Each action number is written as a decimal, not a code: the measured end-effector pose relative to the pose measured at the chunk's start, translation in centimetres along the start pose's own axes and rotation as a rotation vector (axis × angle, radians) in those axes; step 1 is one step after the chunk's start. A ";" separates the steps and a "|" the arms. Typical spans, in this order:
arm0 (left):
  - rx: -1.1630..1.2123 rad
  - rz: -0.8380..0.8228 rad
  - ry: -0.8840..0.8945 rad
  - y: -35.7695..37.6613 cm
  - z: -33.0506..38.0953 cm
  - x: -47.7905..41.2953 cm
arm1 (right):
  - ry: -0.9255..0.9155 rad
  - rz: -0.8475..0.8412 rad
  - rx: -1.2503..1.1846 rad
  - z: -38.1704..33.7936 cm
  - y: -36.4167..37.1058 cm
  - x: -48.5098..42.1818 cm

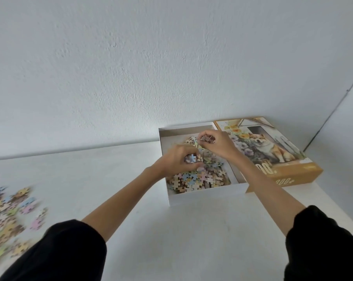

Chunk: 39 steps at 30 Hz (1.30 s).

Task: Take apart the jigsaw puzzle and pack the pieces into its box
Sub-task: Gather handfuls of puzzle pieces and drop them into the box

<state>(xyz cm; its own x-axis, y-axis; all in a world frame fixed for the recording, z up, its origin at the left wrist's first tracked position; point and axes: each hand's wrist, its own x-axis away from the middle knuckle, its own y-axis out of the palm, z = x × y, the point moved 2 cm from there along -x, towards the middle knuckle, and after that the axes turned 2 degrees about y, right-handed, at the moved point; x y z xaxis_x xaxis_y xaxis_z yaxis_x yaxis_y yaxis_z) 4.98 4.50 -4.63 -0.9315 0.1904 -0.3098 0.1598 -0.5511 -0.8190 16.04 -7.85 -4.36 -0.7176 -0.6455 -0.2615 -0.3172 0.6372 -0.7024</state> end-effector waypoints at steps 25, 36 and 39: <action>0.075 0.095 0.070 -9.4 -0.5 12.7 | -0.178 -0.006 -0.083 -12.7 6.2 0.8; -0.074 0.127 -0.167 -18.9 -5.8 31.8 | -0.217 -0.162 -0.179 -26.5 21.2 4.2; -0.113 0.111 -0.251 -20.3 -7.9 37.4 | -0.220 -0.243 -0.184 -28.4 25.5 6.3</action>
<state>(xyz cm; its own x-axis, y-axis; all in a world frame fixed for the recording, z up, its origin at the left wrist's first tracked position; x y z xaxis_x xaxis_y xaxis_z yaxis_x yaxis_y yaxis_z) -30.51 29.19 -3.40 -0.9558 -0.0810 -0.2828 0.2874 -0.4611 -0.8395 -14.18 16.34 -5.07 -0.4635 -0.8494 -0.2523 -0.5823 0.5066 -0.6358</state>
